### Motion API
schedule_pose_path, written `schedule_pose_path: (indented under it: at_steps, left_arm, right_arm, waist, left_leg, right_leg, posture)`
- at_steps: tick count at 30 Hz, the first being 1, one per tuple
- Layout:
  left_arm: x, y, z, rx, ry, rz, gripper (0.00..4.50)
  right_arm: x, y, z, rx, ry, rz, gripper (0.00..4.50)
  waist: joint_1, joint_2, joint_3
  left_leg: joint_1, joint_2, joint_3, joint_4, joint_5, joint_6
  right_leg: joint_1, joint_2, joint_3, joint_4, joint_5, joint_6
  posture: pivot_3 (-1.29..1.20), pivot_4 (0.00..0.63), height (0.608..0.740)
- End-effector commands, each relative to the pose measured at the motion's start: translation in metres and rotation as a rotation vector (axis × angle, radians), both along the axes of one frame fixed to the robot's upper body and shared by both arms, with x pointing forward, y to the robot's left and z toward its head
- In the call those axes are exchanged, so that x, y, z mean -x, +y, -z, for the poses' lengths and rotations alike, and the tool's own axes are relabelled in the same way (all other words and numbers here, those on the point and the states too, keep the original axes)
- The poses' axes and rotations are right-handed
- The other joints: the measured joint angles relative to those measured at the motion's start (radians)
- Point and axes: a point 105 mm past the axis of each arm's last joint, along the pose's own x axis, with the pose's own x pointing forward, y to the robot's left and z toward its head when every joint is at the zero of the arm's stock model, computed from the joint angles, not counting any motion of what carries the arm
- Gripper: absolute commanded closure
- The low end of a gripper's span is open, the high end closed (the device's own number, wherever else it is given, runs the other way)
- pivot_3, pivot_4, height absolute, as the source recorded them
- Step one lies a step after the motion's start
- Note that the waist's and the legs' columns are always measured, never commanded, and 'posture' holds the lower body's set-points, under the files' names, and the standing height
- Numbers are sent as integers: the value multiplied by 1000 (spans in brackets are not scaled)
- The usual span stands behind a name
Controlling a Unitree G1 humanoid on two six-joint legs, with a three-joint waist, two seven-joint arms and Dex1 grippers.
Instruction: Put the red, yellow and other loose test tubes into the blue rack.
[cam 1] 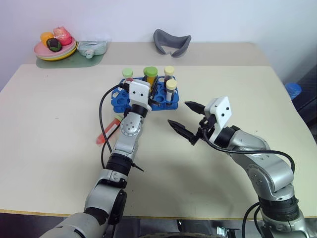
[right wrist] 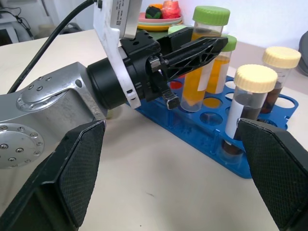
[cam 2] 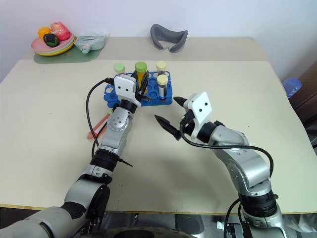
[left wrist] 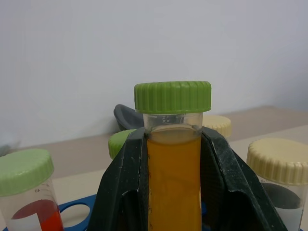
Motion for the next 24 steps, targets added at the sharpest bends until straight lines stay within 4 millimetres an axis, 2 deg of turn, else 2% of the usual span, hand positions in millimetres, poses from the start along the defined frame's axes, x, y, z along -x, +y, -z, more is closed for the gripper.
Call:
schedule_pose_path:
  at_steps: [1,24]
  left_arm:
    - [4,0,-4,11,-18,3,3681]
    - [7,-3,-3,-1,-14,9,3681]
  right_arm:
    - [3,4,-11,-15,-51,-18,0]
    - [4,5,-10,-19,-49,-22,0]
  waist:
    - [0,0,0]
    - [0,0,0]
  left_leg:
    - [0,0,0,0,0,0]
    - [0,0,0,0,0,0]
  right_leg:
    - [0,0,0,0,0,0]
    - [0,0,0,0,0,0]
  posture:
    - [0,150,740]
    - [0,150,740]
